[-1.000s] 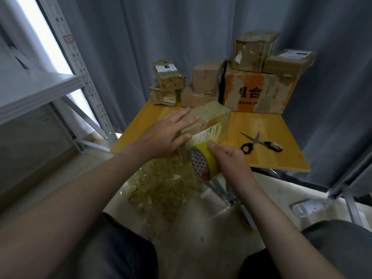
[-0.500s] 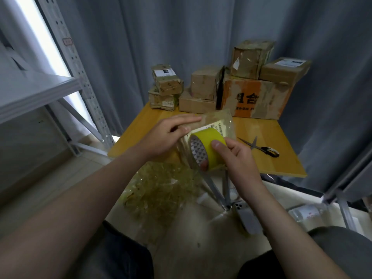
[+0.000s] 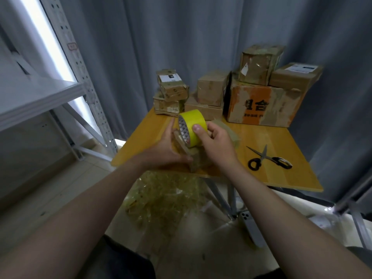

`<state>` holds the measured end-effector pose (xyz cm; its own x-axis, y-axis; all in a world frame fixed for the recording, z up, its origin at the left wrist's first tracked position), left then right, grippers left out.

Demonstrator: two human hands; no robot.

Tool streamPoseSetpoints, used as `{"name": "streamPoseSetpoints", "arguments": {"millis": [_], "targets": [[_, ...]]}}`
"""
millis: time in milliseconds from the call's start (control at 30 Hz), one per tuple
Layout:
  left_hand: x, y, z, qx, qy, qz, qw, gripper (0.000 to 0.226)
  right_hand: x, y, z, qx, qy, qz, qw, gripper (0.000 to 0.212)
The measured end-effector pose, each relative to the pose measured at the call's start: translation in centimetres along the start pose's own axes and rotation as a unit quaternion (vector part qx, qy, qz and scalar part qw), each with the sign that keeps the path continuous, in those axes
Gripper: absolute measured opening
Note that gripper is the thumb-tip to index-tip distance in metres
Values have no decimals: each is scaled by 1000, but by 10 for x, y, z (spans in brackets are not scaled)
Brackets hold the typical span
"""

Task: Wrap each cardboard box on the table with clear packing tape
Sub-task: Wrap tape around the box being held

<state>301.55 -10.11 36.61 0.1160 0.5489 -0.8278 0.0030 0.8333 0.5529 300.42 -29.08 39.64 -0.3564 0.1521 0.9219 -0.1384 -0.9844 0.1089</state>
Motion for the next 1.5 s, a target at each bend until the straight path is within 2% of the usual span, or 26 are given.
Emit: {"name": "streamPoseSetpoints", "arguments": {"millis": [67,167,233,333,467,667,800,967,1033,1133,1267,1333,1433,1500], "targets": [[3,-17,-3,-35,-5,4,999,160,-4,0,0,-8,3,2,1000,14],[-3,-31,-3,-118,-26,-24,992,156,-6,-3,3,-9,-13,-5,1000,19],[-1,-31,-1,-141,-37,-15,989,154,1,-2,8,-6,-23,-12,1000,23],[-4,-27,-1,-130,-36,27,991,150,18,7,9,-21,-23,-35,999,40],[-11,-23,-2,-110,-33,61,991,144,23,28,-20,-40,-64,-37,996,53],[-17,-22,-3,-68,-18,133,989,145,-2,42,-80,-42,-177,-12,983,49],[-21,-21,-6,-55,-9,204,977,145,-19,39,-90,-56,-168,-35,983,62],[-29,-20,-5,-4,-21,274,961,134,-19,40,-87,-45,-171,-51,983,57],[-29,-21,-3,-2,-48,317,947,129,-23,42,-84,-48,-170,-52,983,55],[-25,-23,-1,-10,-153,382,911,119,-27,43,-81,-57,-155,-68,984,49],[-23,-28,-11,-14,-249,355,901,89,-28,40,-85,-65,-158,-22,985,71],[-22,-31,-18,-22,-292,347,891,74,-33,40,-86,-72,-173,-3,982,66],[-21,-37,-24,-18,-318,377,870,57,-33,39,-86,-67,-174,1,982,60],[-23,-41,-25,-16,-336,409,848,54,-30,38,-86,-60,-179,13,982,61]]}}
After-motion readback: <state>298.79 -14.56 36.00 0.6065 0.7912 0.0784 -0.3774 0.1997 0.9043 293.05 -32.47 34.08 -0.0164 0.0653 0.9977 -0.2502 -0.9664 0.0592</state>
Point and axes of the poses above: each hand's wrist, its own z-axis towards the middle knuckle, its own y-axis out of the back of the hand, x = y × z, the point moved 3 cm from there along z, towards the middle knuckle, and after that the axes turned 13 degrees about -x, right-handed, at the moved point
